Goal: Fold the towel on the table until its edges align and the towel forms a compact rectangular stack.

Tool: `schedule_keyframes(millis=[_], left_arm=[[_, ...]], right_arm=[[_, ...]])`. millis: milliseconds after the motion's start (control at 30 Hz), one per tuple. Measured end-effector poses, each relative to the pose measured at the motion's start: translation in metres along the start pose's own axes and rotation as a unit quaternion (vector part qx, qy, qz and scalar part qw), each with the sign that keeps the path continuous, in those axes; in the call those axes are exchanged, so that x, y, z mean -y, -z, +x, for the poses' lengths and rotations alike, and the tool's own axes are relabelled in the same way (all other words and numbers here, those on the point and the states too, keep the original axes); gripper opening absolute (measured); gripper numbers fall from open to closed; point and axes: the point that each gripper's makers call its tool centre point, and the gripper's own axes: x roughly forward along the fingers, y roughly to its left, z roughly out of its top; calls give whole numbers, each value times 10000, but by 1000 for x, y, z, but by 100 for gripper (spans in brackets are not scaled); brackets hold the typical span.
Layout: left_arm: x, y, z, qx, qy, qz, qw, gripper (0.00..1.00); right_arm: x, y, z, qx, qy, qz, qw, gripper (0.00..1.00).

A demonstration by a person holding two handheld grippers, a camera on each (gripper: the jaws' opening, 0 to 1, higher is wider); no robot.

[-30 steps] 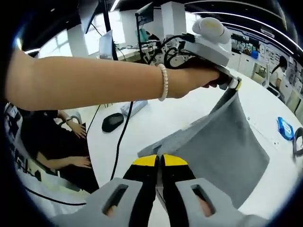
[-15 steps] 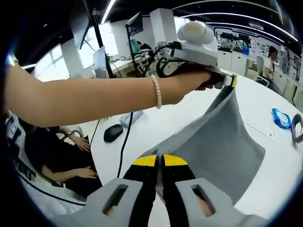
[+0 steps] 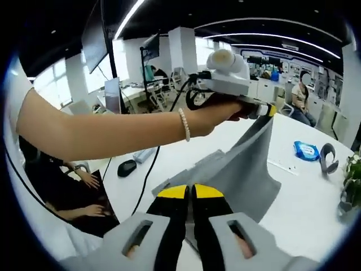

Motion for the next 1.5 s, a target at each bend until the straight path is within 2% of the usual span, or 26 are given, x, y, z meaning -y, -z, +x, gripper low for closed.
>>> schedule_keyframes(millis=[167, 467, 567, 800, 1067, 1233, 1367, 1500], left_arm=[[18, -7, 6, -10, 125, 78, 9999, 6], [49, -37, 16, 89, 313, 200, 9993, 6], [66, -49, 23, 164, 437, 220, 9987, 6], [103, -64, 37, 269, 687, 273, 9969, 6], [139, -65, 53, 237, 948, 338, 9946, 6], [158, -66, 59, 257, 1095, 342, 9931, 6], [164, -59, 62, 245, 1165, 314, 9924, 6], [160, -38, 67, 82, 1162, 321, 9927, 6]], right_arm=[[10, -2, -20, 178, 115, 246, 9995, 0], [31, -11, -61, 472, 490, 384, 9969, 0], [38, -13, -72, 540, 601, 395, 9959, 0], [61, -9, -105, 586, 1017, 422, 9922, 0], [88, 4, -140, 479, 1522, 398, 9864, 0], [98, 5, -154, 391, 1752, 296, 9833, 0], [100, 14, -146, 310, 1699, 347, 9844, 0], [91, 27, -131, 167, 1541, 380, 9872, 0]])
